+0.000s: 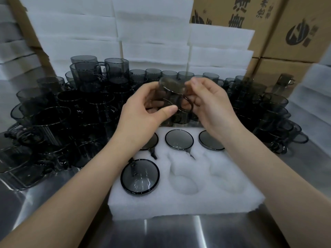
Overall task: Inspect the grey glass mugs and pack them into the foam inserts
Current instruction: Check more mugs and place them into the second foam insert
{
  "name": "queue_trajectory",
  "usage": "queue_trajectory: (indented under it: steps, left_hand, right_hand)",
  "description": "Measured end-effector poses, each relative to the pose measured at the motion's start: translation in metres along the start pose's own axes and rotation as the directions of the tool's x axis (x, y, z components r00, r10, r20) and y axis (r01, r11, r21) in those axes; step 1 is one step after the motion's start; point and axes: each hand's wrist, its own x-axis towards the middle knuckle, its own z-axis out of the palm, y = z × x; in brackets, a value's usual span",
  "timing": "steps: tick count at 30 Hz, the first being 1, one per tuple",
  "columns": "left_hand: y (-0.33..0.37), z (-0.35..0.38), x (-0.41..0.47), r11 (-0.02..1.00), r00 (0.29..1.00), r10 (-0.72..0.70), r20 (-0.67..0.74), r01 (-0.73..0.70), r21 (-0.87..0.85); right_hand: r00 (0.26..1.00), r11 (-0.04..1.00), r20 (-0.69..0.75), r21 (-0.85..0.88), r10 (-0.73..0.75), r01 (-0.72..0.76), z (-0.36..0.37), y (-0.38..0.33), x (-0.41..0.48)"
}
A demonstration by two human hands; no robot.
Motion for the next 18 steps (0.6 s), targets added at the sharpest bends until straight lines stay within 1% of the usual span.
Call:
queue_trajectory:
  steps: [2, 4, 6, 8, 11, 18]
  left_hand:
    - [-0.0010, -0.0012, -0.0001, 1.000, 0.999, -0.011, -0.032, 0.010, -0.019]
    - [-0.0026, -0.0019, 0.0003, 1.000, 0.998, -0.014, -0.053, 0.014, -0.014]
    - [-0.0048, -0.0025, 0.0010, 1.000, 0.998, -0.017, -0.055, 0.016, -0.013]
    - [-0.0061, -0.0022, 0.0017, 1.000, 0.999, -0.023, -0.038, 0.023, -0.001]
    - [-0.0072, -0.0004, 0.0022, 0.999, 1.000, -0.023, -0.014, 0.024, 0.032]
    - [-0.0065, 0.0049, 0.0010, 0.987, 1.000, -0.011, -0.021, 0.014, 0.158]
  right_hand:
    - [0.996, 0.987, 0.069, -0.153, 0.051, -0.040, -0.0010, 0.0037, -0.0003]
    - [0.984, 0.947, 0.144, -0.318, 0.104, -0.053, -0.0015, 0.0068, -0.0014]
    - [0.979, 0.930, 0.177, -0.368, 0.096, -0.025, -0.0008, 0.0072, -0.0026]
    - [0.981, 0.943, 0.178, -0.333, 0.080, -0.016, 0.0000, 0.0065, -0.0032]
    - [0.975, 0.966, 0.199, -0.256, 0.094, -0.040, -0.0001, 0.0078, -0.0014]
    - [0.950, 0.990, 0.283, -0.098, 0.130, -0.106, -0.0043, 0.0075, 0.0007]
